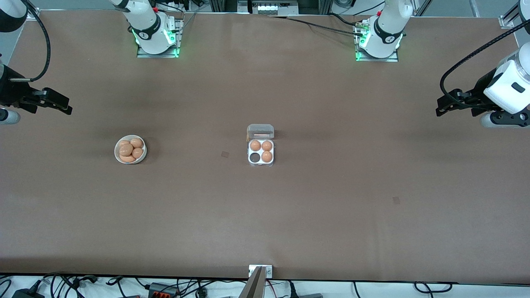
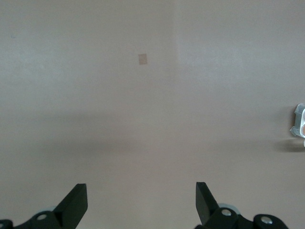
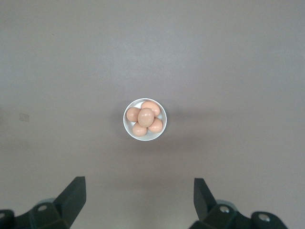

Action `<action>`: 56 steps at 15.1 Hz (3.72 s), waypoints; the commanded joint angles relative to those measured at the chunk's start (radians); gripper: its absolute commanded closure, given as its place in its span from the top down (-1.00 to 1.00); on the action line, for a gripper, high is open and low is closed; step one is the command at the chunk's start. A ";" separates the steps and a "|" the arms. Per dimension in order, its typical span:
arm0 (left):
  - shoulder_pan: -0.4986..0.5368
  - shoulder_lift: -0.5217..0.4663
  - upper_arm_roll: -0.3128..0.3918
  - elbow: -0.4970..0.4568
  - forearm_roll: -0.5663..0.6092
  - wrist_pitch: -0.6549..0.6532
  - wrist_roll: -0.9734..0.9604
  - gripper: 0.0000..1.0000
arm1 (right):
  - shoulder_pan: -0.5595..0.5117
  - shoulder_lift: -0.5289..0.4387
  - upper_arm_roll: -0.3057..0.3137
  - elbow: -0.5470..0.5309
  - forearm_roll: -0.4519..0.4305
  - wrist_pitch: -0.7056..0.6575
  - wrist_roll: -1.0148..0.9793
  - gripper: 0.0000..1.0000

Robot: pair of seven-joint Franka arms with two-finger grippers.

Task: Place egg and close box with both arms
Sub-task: 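Reach the right gripper down to the white bowl of eggs, then grasp one brown egg with the right gripper and lift it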

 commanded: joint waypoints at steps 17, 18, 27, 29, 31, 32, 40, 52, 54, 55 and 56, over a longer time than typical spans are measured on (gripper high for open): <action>0.010 0.000 -0.009 0.021 -0.020 -0.013 -0.004 1.00 | 0.052 0.268 0.009 -0.038 -0.005 0.036 0.007 1.00; 0.012 0.001 -0.009 0.021 -0.020 -0.013 -0.004 1.00 | 0.051 0.296 0.009 -0.038 0.003 0.040 0.007 1.00; 0.010 0.003 -0.009 0.029 -0.020 -0.012 -0.004 1.00 | -0.039 0.455 0.007 -0.032 0.136 0.118 0.005 1.00; 0.001 0.003 -0.009 0.031 -0.020 -0.012 -0.004 1.00 | -0.058 0.495 0.007 -0.027 0.168 0.157 0.005 1.00; 0.001 0.003 -0.012 0.032 -0.018 -0.012 -0.006 1.00 | -0.056 0.521 0.007 -0.026 0.170 0.187 0.005 1.00; 0.001 0.003 -0.010 0.032 -0.021 -0.012 -0.006 1.00 | -0.058 0.531 0.007 -0.026 0.170 0.204 0.005 1.00; 0.004 0.003 -0.010 0.031 -0.021 -0.012 -0.006 1.00 | -0.058 0.577 0.007 -0.018 0.214 0.246 0.005 0.85; 0.004 0.003 -0.010 0.031 -0.021 -0.012 -0.006 1.00 | -0.056 0.583 0.006 0.023 0.207 0.224 -0.019 -0.89; 0.004 0.003 -0.010 0.031 -0.021 -0.012 -0.006 1.00 | -0.055 0.580 0.006 0.071 0.202 0.171 -0.021 -0.91; 0.004 0.003 -0.010 0.031 -0.021 -0.012 -0.006 1.00 | -0.053 0.578 0.006 0.112 0.201 0.136 -0.027 -0.91; 0.004 0.003 -0.010 0.031 -0.021 -0.012 -0.006 1.00 | -0.050 0.577 0.007 0.167 0.200 0.090 -0.050 -0.91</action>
